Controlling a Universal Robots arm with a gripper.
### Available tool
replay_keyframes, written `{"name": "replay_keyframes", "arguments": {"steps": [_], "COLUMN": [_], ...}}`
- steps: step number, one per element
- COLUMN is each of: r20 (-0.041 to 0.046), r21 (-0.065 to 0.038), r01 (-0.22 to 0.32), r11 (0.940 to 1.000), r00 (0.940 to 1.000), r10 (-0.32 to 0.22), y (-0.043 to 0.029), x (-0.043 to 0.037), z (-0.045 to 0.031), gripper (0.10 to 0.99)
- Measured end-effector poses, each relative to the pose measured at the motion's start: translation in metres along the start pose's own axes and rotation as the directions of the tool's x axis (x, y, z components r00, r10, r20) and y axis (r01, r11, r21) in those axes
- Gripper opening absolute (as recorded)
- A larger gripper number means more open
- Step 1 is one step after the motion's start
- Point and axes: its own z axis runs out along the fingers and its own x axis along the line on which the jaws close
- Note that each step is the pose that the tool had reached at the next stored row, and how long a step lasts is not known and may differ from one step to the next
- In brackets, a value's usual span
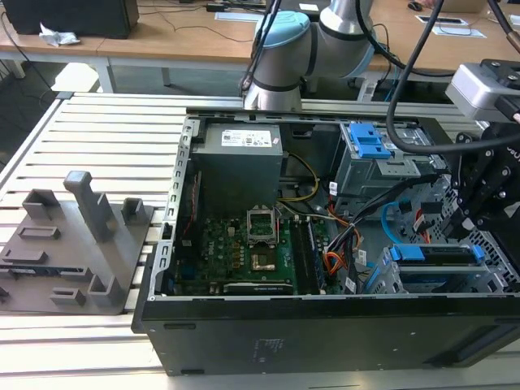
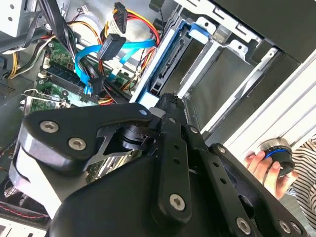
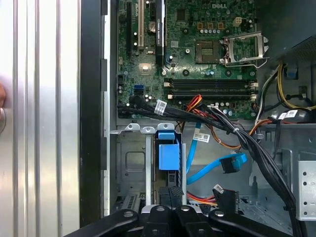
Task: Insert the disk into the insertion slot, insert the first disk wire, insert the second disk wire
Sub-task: 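Insert the disk into the insertion slot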
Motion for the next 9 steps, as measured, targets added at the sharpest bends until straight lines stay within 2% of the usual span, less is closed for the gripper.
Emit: {"name": "replay_keyframes", "arguments": {"steps": [5,9], "r20": [0.0001,-0.0001], "r21": [0.0,0.0], "r01": [0.0,0.0], "r11": [1.0,1.0], "r00": [1.0,1.0], "r10": [0.0,0.0], "y": [-0.0012,-0.0014], "x": [-0.0001,-0.0001], "z": [0.0071,0.0082], "gripper": [0.106,0.106]}}
